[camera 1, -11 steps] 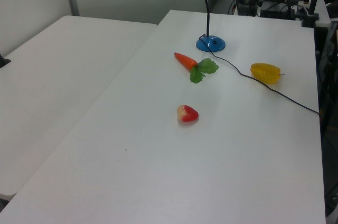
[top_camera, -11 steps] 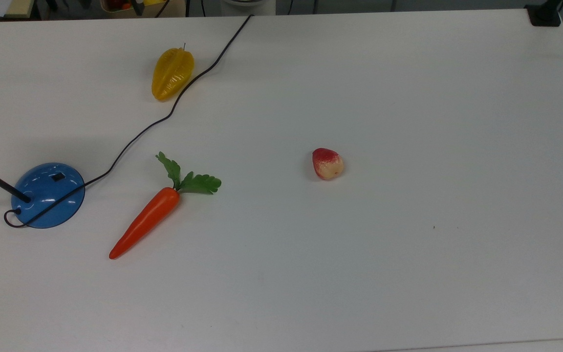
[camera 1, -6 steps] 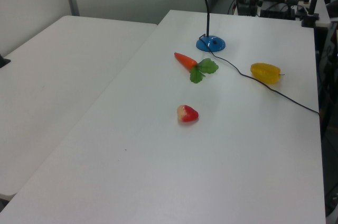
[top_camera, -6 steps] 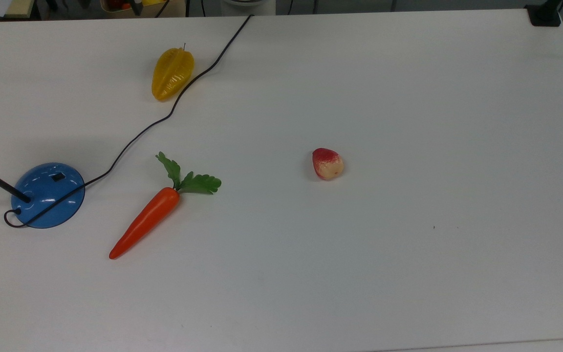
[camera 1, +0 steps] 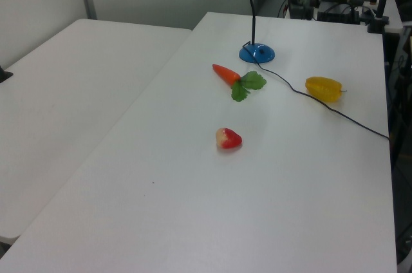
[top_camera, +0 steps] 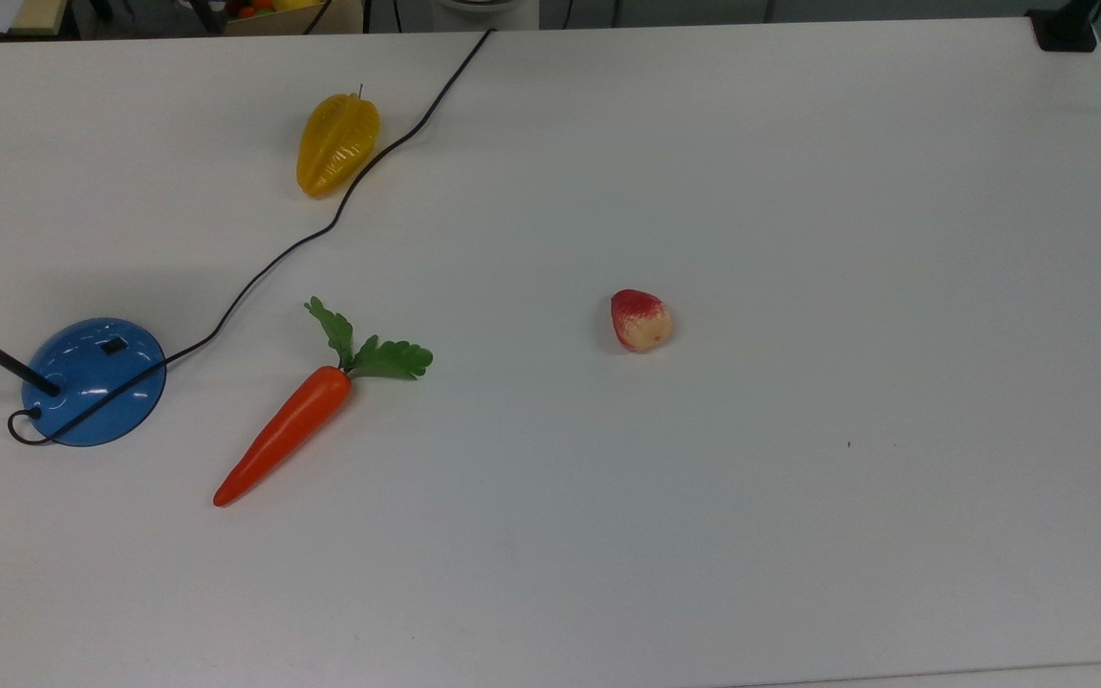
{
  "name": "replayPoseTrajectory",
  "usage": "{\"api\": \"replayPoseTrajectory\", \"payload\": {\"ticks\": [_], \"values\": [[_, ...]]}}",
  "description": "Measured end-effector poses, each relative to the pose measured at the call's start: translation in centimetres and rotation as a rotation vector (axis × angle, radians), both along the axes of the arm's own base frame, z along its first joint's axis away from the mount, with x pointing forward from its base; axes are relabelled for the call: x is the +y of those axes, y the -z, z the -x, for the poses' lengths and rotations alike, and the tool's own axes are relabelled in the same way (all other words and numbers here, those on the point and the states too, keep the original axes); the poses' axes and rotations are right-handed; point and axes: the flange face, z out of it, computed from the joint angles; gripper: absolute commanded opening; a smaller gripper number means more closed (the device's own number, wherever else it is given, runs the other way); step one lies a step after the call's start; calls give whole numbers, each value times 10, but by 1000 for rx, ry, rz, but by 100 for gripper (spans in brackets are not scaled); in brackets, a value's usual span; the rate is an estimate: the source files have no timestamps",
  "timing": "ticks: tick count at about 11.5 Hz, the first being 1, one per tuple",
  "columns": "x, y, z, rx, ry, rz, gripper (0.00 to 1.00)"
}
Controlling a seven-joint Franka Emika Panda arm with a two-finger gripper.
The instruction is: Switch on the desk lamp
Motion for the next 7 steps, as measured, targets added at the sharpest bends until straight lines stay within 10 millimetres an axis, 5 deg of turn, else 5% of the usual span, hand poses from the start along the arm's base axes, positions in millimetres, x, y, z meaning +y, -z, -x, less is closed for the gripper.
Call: {"api": "replayPoseTrajectory", "payload": {"ticks": [7], "values": [[-41,12,-7,-147,306,-35,0]]}}
